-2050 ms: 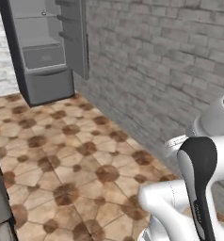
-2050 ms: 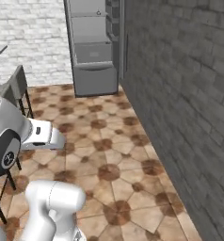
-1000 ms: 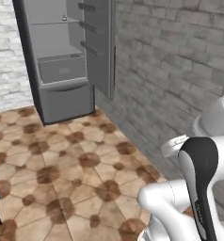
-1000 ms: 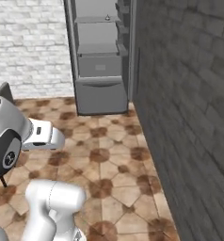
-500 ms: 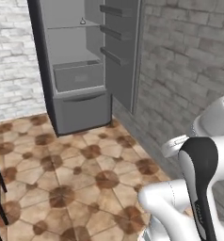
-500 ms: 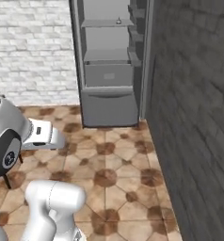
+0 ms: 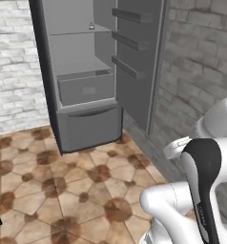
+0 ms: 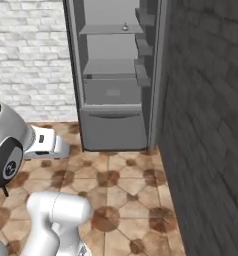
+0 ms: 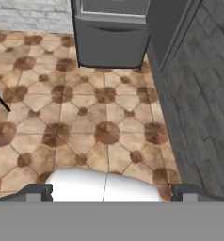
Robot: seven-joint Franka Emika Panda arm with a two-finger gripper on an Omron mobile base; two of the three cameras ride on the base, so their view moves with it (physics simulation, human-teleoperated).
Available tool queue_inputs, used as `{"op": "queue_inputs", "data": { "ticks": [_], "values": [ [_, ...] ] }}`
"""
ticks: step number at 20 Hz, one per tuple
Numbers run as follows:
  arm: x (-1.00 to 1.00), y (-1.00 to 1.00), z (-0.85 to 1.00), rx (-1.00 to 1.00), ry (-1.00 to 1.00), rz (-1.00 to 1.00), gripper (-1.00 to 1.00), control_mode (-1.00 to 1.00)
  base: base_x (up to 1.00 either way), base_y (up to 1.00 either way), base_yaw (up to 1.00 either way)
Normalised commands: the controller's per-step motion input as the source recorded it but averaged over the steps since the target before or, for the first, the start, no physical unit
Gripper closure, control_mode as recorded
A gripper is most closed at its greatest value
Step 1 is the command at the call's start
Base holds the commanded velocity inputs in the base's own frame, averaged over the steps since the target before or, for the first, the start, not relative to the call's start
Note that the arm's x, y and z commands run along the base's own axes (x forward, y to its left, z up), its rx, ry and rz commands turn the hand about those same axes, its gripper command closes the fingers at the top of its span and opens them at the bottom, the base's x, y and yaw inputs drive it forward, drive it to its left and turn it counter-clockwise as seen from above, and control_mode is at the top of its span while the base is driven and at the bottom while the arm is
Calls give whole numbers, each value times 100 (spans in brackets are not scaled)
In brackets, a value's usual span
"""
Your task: Grab the lemon and garlic from the fridge, place them in the blender, close the lid, and turn on the blender to create a marinade.
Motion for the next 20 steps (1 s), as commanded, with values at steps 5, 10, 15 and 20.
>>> {"op": "queue_inputs", "data": {
  "ticks": [5, 10, 15, 20],
  "values": [
    [0, 0, 0, 0, 0, 0, -100, 100, 100, -8, 5],
    [0, 0, 0, 0, 0, 0, -100, 100, 100, -8, 5],
    [0, 0, 0, 0, 0, 0, -100, 100, 100, -16, 3],
    [0, 0, 0, 0, 0, 0, -100, 100, 100, -37, 0]
  ]
}}
